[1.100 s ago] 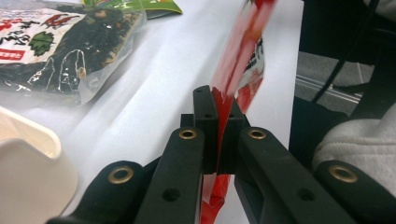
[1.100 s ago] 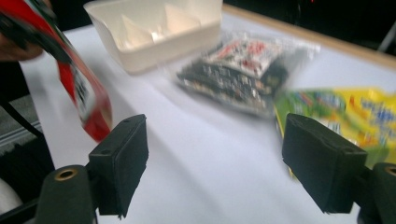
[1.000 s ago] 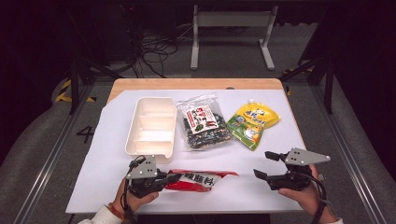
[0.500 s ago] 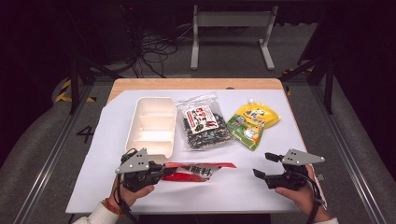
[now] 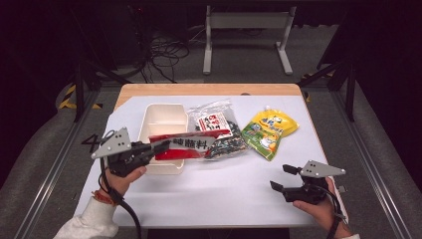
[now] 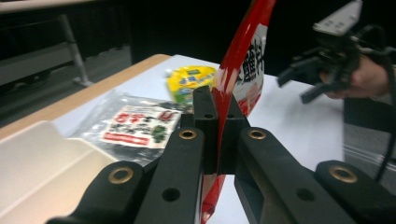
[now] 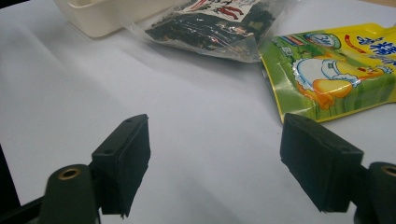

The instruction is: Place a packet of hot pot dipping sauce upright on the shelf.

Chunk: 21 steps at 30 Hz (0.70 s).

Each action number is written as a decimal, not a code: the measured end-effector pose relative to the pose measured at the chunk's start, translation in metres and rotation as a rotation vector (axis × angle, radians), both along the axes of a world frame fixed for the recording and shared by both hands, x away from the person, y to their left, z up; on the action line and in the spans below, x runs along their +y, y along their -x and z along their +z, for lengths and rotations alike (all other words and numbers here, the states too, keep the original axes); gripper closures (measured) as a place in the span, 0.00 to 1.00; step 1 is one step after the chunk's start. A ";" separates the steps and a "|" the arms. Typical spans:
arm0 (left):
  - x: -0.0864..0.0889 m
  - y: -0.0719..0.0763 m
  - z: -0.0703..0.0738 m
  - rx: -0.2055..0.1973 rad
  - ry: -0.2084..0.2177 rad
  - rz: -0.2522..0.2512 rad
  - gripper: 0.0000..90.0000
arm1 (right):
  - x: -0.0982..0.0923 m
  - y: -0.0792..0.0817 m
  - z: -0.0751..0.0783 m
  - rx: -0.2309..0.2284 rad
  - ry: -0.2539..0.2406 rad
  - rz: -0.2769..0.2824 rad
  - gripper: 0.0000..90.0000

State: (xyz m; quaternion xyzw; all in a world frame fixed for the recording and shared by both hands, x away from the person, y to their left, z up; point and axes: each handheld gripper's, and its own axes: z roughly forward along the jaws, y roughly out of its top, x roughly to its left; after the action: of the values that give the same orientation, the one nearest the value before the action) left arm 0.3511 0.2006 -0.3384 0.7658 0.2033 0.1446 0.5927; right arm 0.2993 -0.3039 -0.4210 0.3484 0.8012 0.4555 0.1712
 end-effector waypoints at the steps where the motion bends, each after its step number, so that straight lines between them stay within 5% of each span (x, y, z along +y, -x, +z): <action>1: 0.003 -0.005 0.001 0.001 -0.001 0.010 1.00 | 0.000 0.000 -0.001 0.003 -0.001 0.002 0.27; 12: 0.019 -0.054 -0.001 0.041 0.000 0.109 1.00 | 0.001 -0.004 -0.007 0.026 0.012 -0.005 0.27; 21: 0.027 -0.081 -0.002 0.052 0.026 0.140 1.00 | -0.001 -0.004 -0.010 0.029 0.011 -0.018 0.27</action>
State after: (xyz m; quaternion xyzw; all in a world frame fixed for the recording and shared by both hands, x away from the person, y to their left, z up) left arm 0.4324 0.2277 -0.3401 0.7455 0.2737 0.1631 0.5855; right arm 0.3028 -0.3044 -0.4306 0.3612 0.8029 0.4443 0.1657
